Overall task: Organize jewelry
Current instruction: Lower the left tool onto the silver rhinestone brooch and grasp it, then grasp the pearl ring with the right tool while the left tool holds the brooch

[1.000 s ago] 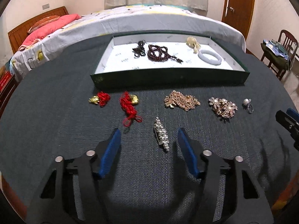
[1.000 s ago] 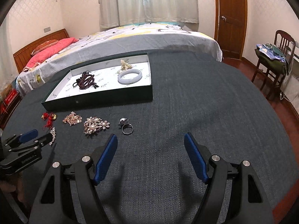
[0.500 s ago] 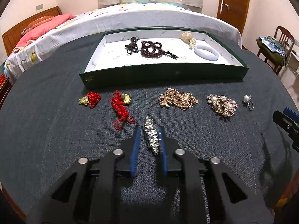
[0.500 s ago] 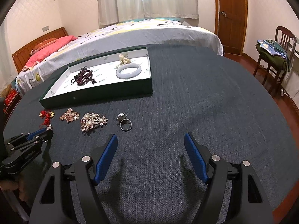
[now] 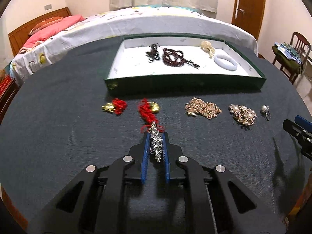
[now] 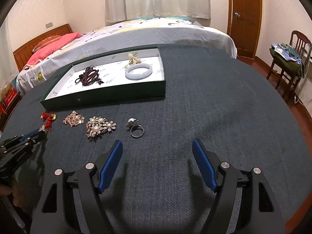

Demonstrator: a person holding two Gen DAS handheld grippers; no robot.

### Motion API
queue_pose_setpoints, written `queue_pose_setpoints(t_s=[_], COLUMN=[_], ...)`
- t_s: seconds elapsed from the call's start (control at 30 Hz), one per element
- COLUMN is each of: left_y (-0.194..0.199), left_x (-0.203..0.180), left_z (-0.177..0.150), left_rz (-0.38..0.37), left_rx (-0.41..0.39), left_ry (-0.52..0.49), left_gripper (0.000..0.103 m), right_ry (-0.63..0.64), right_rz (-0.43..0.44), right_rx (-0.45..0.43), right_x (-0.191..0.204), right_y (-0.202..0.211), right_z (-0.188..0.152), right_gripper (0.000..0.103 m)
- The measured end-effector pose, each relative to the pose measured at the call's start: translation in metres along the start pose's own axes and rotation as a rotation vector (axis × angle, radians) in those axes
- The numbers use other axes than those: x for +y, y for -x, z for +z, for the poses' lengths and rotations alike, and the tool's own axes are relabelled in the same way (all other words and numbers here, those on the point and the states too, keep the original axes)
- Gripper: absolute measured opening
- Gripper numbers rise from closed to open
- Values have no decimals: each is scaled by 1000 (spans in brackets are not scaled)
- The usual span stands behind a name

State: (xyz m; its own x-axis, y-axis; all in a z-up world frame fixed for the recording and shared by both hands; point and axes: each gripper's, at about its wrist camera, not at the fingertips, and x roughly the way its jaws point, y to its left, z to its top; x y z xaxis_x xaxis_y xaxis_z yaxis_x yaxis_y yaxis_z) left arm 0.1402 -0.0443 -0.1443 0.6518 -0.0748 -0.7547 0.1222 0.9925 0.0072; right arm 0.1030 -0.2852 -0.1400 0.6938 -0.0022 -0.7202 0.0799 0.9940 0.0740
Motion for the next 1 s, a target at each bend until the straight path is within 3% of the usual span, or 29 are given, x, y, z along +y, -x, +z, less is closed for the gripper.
queue_pose_setpoints(t_s=[0.27, 0.57, 0.77, 0.9, 1.0], left_y=[12, 13, 11, 11, 10], left_x=[21, 50, 57, 58, 59], left_z=[4, 3, 2, 2, 1], left_rz=[61, 99, 103, 101, 98], left_rx=[-49, -46, -41, -38, -34], left_ry=[-2, 47, 64, 65, 66], left_gripper=[13, 13, 13, 13, 13], right_ry=[44, 59, 64, 60, 59], right_rz=[16, 6, 9, 18, 23], right_rx=[37, 84, 90, 87, 86], right_x=[17, 20, 21, 20, 20], right_y=[-24, -44, -46, -46, -45], right_z=[13, 21, 23, 23, 23], right_gripper=[71, 61, 45, 28, 27])
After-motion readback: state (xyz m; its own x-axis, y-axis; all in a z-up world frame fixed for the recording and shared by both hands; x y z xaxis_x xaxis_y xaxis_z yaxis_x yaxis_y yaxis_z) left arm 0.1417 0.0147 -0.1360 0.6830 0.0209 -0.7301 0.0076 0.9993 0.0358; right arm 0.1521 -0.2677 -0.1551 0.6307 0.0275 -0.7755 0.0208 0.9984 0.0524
